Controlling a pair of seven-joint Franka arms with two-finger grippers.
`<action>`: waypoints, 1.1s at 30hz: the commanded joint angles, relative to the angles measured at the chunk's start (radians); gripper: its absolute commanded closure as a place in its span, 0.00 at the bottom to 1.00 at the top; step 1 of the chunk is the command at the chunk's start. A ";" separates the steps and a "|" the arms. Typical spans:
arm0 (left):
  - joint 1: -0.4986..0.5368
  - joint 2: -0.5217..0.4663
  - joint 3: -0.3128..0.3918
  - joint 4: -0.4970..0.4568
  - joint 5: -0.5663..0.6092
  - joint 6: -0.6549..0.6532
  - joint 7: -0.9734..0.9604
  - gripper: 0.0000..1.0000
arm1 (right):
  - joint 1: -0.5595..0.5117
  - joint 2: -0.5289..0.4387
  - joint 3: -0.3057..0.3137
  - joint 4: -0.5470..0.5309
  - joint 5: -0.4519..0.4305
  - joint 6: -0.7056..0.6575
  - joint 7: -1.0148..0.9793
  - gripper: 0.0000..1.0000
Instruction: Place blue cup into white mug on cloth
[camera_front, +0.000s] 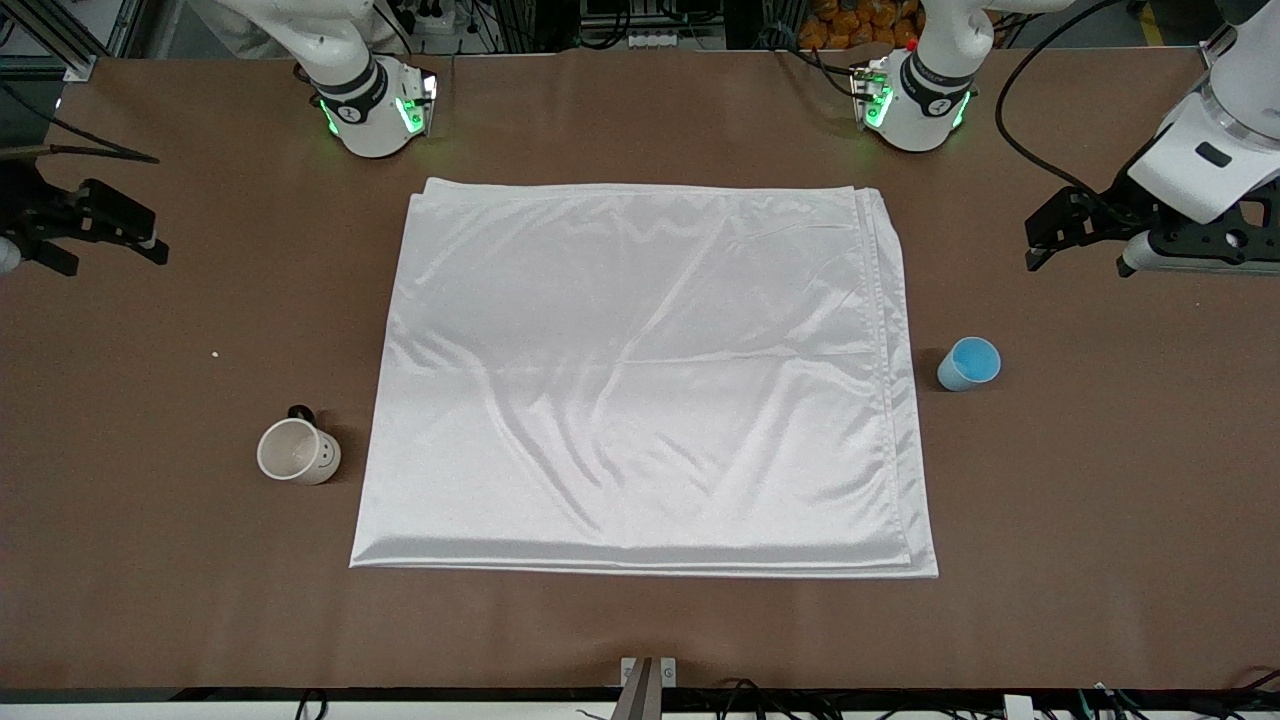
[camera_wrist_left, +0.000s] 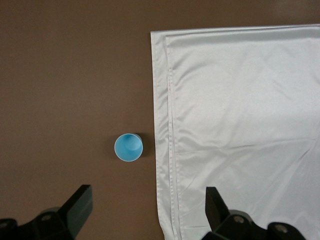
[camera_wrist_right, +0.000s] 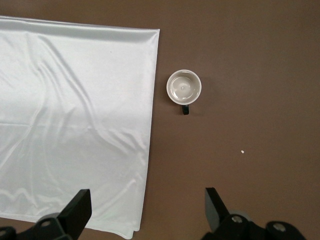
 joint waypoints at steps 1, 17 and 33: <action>-0.002 -0.005 -0.004 -0.008 0.014 0.010 -0.020 0.00 | -0.005 -0.036 -0.001 -0.006 0.003 -0.020 0.018 0.00; -0.001 0.008 0.001 0.002 0.014 0.004 -0.011 0.00 | -0.014 -0.113 -0.008 -0.109 -0.039 0.034 0.020 0.00; 0.003 0.041 0.001 -0.044 0.014 0.018 -0.027 0.00 | -0.007 -0.102 -0.014 -0.112 -0.051 0.043 0.020 0.00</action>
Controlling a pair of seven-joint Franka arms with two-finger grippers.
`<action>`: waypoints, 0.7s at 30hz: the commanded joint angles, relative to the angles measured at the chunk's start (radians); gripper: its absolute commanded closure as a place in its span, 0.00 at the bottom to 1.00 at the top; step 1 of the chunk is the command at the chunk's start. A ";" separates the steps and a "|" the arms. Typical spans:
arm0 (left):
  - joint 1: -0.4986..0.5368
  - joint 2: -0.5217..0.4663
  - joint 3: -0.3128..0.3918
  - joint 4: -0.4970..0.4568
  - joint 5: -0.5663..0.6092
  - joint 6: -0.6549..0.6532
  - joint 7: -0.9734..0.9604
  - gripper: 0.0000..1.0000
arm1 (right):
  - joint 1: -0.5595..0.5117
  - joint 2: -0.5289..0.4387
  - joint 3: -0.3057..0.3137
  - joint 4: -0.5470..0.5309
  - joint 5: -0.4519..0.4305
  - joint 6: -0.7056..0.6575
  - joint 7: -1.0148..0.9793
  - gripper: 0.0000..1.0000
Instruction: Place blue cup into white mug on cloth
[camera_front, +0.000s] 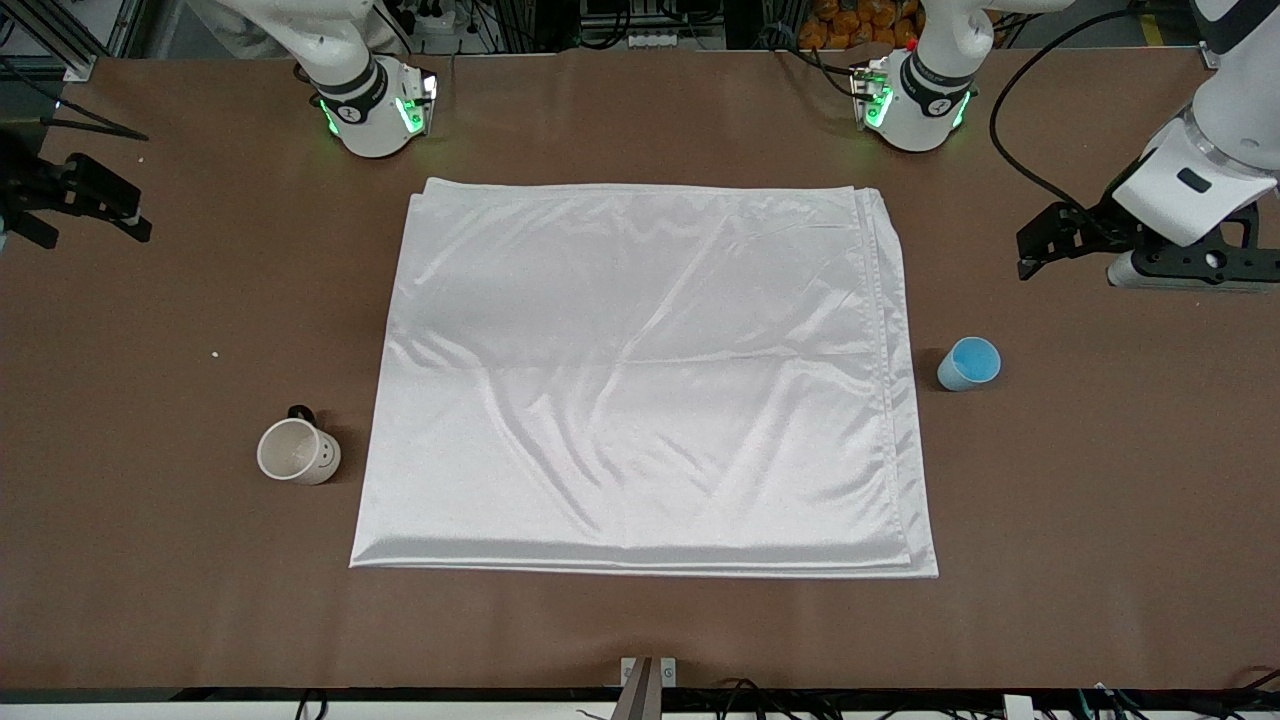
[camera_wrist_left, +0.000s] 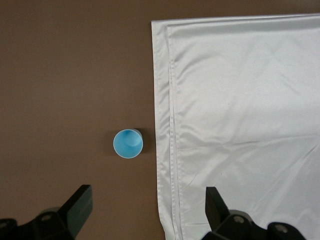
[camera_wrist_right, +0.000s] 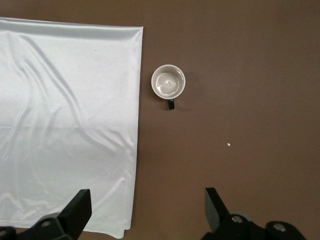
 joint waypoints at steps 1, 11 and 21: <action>0.002 0.012 -0.001 -0.039 0.014 0.026 -0.025 0.00 | -0.002 -0.013 0.003 -0.015 -0.014 0.009 0.014 0.00; 0.003 -0.005 0.001 -0.230 0.014 0.196 -0.025 0.00 | 0.000 0.002 0.003 -0.139 -0.011 0.086 0.014 0.00; 0.034 -0.020 0.004 -0.414 0.014 0.362 -0.024 0.00 | 0.000 0.027 0.002 -0.348 -0.011 0.297 0.014 0.00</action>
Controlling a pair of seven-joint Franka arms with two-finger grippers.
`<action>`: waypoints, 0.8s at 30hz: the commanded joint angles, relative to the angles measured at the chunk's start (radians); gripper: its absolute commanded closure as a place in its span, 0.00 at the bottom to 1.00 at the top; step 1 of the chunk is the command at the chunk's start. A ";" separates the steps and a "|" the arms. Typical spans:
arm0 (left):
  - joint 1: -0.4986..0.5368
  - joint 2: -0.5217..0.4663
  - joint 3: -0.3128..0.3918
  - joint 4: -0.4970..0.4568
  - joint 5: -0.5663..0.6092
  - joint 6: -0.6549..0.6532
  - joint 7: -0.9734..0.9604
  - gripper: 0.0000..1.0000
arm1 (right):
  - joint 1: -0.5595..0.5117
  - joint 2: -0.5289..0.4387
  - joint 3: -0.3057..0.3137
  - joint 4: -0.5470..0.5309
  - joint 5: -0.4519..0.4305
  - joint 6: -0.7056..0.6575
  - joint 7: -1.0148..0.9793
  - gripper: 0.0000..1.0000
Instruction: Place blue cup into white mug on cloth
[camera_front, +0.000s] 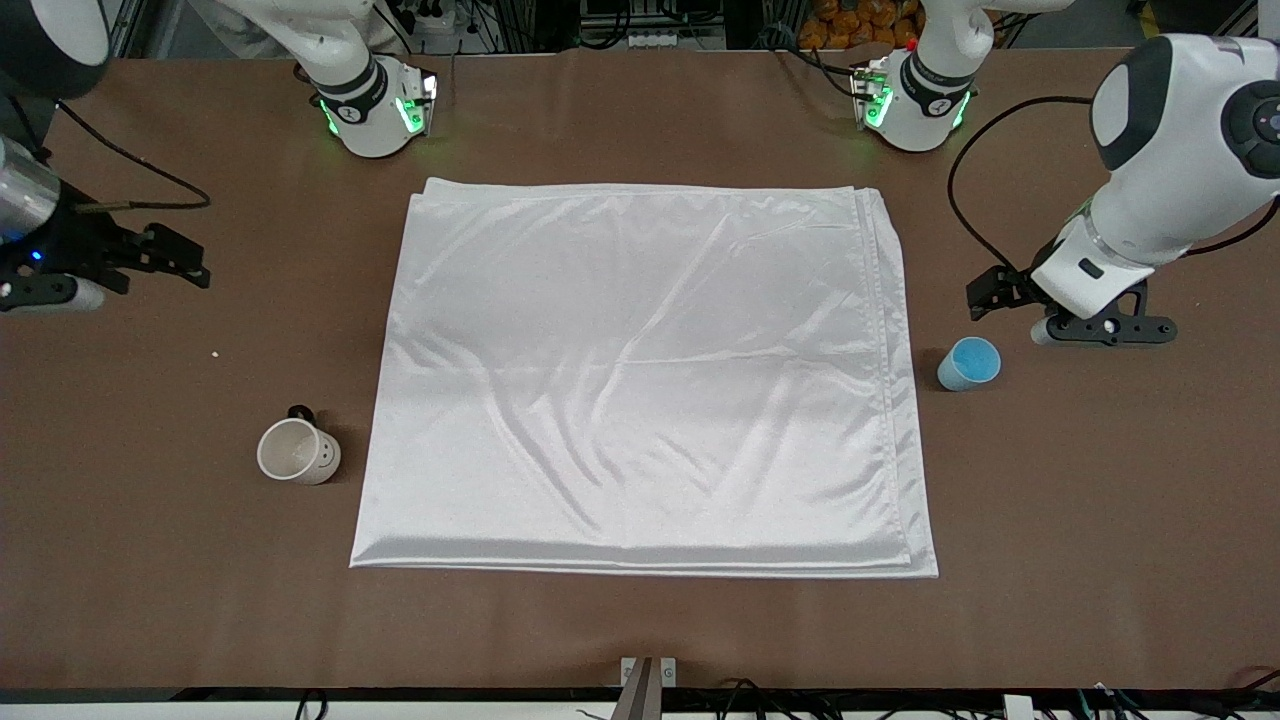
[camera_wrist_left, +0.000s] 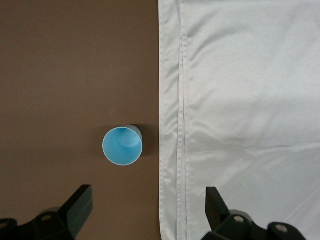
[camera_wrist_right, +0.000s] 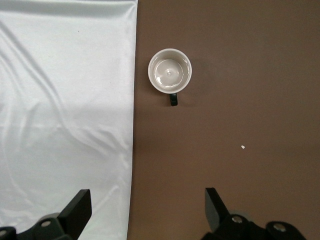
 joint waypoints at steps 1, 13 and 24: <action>0.018 -0.039 0.000 -0.128 0.014 0.109 -0.015 0.00 | -0.001 0.011 0.002 -0.093 -0.010 0.086 0.014 0.00; 0.022 0.000 0.016 -0.304 0.016 0.364 -0.019 0.00 | -0.007 0.213 0.003 -0.101 -0.010 0.212 0.013 0.00; 0.021 0.127 0.022 -0.323 0.016 0.531 -0.019 0.00 | -0.002 0.294 0.002 -0.165 -0.009 0.394 0.004 0.00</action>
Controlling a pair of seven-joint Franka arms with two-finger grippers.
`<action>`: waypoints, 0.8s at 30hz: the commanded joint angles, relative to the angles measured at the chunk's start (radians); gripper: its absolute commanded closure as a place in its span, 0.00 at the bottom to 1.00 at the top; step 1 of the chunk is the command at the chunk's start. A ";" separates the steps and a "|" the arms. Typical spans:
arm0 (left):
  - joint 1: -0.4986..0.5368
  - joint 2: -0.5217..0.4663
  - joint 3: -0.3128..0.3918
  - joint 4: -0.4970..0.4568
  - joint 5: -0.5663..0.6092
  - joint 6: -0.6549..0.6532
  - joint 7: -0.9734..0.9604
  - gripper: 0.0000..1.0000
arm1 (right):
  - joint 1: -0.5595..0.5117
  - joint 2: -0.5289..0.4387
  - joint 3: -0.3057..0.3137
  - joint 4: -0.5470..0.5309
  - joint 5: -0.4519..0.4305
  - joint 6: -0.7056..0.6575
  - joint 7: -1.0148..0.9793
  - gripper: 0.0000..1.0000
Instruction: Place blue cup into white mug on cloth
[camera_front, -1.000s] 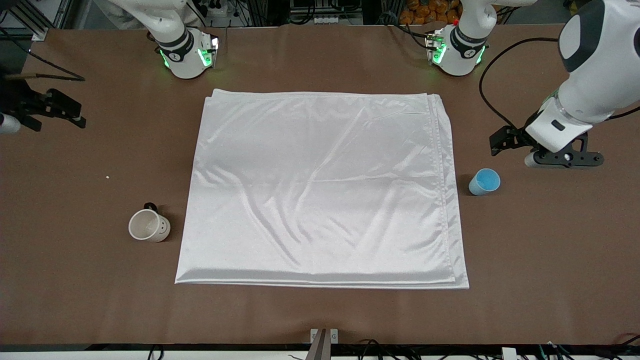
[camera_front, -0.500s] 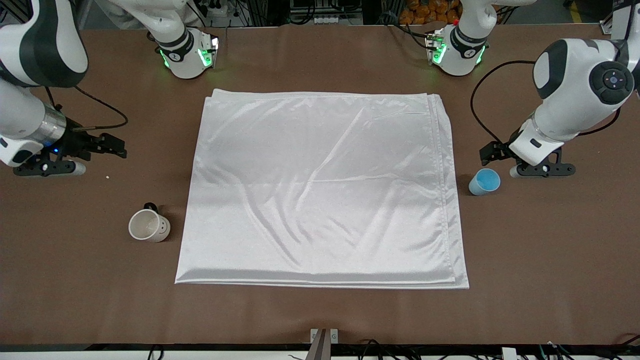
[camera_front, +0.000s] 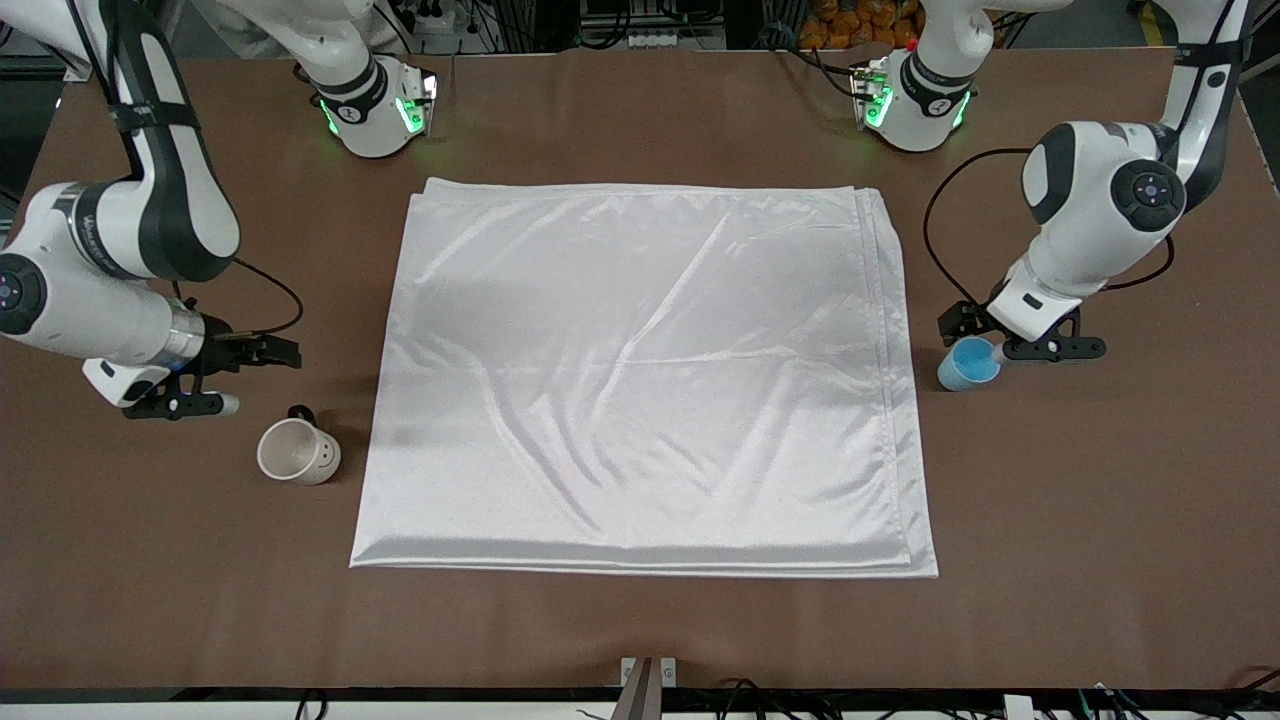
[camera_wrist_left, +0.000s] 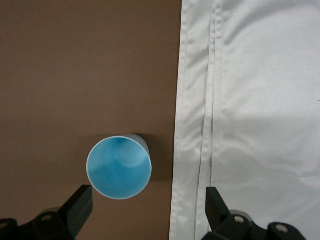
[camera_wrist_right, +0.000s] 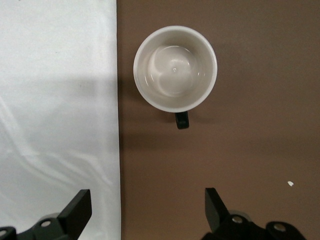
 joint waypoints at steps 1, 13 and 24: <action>0.003 0.065 -0.001 0.000 0.016 0.073 -0.019 0.00 | -0.004 0.018 0.004 -0.049 -0.009 0.100 0.004 0.00; 0.003 0.170 -0.001 0.000 0.016 0.172 -0.021 0.00 | -0.007 0.097 0.004 -0.063 -0.009 0.220 -0.007 0.00; 0.003 0.203 -0.001 -0.040 0.016 0.232 -0.053 0.00 | -0.014 0.161 0.002 -0.063 -0.012 0.315 -0.019 0.00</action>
